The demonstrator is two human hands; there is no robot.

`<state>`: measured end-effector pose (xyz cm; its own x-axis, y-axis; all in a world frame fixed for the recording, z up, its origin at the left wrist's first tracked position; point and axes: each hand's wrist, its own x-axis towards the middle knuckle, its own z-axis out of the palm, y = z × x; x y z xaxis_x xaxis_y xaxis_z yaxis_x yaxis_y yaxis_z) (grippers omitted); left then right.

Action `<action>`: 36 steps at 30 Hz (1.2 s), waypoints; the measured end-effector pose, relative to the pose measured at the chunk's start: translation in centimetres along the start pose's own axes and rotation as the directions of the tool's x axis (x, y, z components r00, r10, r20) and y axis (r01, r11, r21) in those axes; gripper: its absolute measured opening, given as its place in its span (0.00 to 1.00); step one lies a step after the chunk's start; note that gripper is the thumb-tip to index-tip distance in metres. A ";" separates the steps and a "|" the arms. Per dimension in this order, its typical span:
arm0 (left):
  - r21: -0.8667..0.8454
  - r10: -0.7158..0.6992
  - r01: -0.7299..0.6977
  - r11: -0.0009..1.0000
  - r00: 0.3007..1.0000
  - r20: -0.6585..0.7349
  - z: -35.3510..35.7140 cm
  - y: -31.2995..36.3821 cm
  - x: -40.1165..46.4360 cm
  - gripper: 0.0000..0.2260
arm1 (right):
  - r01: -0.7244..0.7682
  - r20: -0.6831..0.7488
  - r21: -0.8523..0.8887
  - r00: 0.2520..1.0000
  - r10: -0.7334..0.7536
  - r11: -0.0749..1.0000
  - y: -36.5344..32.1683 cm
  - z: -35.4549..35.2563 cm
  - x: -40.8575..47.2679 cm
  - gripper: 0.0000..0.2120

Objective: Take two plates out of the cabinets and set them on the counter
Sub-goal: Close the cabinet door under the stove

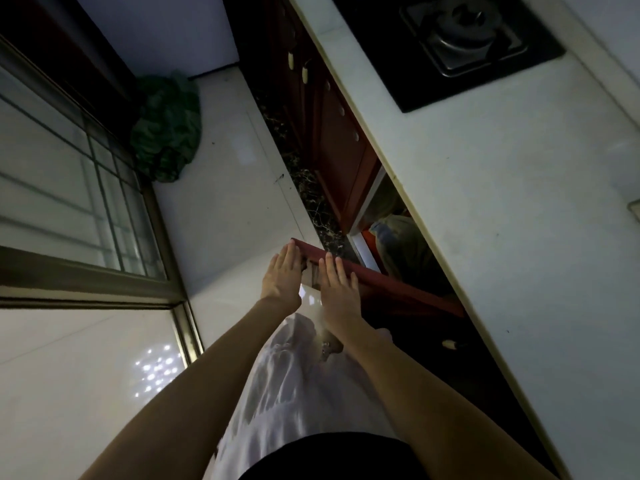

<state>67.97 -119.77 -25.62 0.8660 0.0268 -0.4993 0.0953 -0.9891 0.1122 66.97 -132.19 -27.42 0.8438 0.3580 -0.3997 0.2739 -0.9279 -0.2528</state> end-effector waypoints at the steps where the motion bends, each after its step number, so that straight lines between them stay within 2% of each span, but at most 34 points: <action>1: 0.012 0.018 -0.018 1.000 1.000 0.011 -0.6 0.0 0.8 0.41 | -0.020 0.002 0.036 1.000 0.020 0.999 0.0 -0.4 0.6 0.30; 4: 0.061 0.081 -0.083 0.995 0.996 0.039 -2.4 0.1 3.3 0.41 | -0.076 -0.033 0.004 0.997 0.076 0.997 0.4 -1.4 2.2 0.31; 9: 0.155 0.223 -0.237 0.959 0.969 0.104 -5.3 0.2 7.2 0.43 | -0.212 -0.031 0.053 0.976 0.214 0.976 0.4 -3.5 4.8 0.37; 13: 0.222 0.339 -0.367 0.903 0.928 0.156 -6.9 -0.2 9.4 0.41 | -0.318 0.017 0.098 0.948 0.318 0.943 0.3 -4.8 6.1 0.40; 17: 0.270 0.444 -0.487 0.831 0.872 0.204 -8.6 0.0 12.1 0.41 | -0.427 0.021 0.110 0.904 0.428 0.897 0.1 -6.0 7.9 0.35; 20: 0.310 0.480 -0.547 0.778 0.835 0.270 -10.1 0.7 13.7 0.43 | -0.489 0.075 0.071 0.872 0.484 0.869 0.5 -6.7 9.2 0.39; 22: 0.332 0.496 -0.573 0.749 0.817 0.293 -10.9 1.2 14.7 0.45 | -0.510 0.094 0.054 0.858 0.504 0.858 0.9 -7.1 9.8 0.41; 27: 0.339 0.499 -0.602 0.723 0.795 0.346 -12.1 2.6 16.4 0.44 | -0.511 0.085 0.114 0.860 0.504 0.852 1.6 -7.8 9.5 0.38; 33: 0.339 0.488 -0.569 0.750 0.821 0.297 -12.1 4.2 17.4 0.45 | -0.473 0.064 0.045 0.880 0.470 0.880 3.4 -7.9 9.7 0.40; 36: 0.316 0.443 -0.521 0.793 0.849 0.286 -12.0 5.1 17.3 0.44 | -0.418 0.094 0.012 0.905 0.415 0.908 4.3 -7.9 9.9 0.40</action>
<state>89.28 -122.66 -23.38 0.6373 -0.4574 -0.6202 -0.5305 -0.8441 0.0773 80.21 -133.49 -25.49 0.8338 -0.0517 -0.5496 -0.1096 -0.9913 -0.0730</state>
